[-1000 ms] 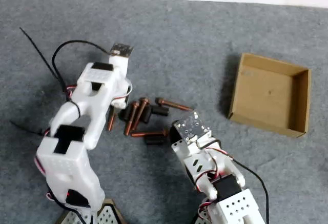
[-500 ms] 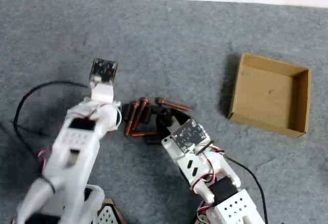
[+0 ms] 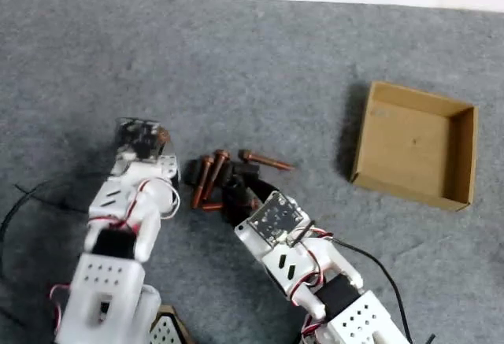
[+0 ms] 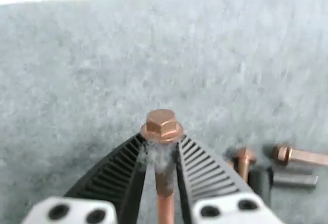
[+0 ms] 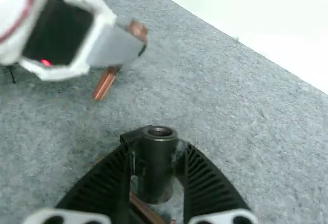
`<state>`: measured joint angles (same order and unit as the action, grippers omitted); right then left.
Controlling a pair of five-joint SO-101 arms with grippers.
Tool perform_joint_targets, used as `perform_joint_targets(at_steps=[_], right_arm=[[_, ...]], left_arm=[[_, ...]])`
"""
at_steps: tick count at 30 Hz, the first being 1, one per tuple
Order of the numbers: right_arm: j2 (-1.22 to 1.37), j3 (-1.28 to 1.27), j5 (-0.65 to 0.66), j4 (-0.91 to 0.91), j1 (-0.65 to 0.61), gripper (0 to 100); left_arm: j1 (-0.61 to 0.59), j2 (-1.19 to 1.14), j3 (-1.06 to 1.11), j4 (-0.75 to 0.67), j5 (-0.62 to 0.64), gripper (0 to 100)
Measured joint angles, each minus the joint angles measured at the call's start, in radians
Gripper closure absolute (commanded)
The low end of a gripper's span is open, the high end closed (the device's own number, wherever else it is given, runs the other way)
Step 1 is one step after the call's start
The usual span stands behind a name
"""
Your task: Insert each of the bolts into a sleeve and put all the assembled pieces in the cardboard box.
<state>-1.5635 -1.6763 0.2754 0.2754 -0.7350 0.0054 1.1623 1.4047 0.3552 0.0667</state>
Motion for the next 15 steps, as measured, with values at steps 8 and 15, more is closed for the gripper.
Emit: perform_joint_targets(at_steps=[8,15], right_arm=[[0.000,0.000,0.000,0.000,-0.002,99.4],[0.000,0.000,0.000,0.000,-0.005,99.4]], left_arm=[[0.000,0.463,0.121,0.149,0.213,99],[0.114,0.626,0.166,0.155,0.397,99]])
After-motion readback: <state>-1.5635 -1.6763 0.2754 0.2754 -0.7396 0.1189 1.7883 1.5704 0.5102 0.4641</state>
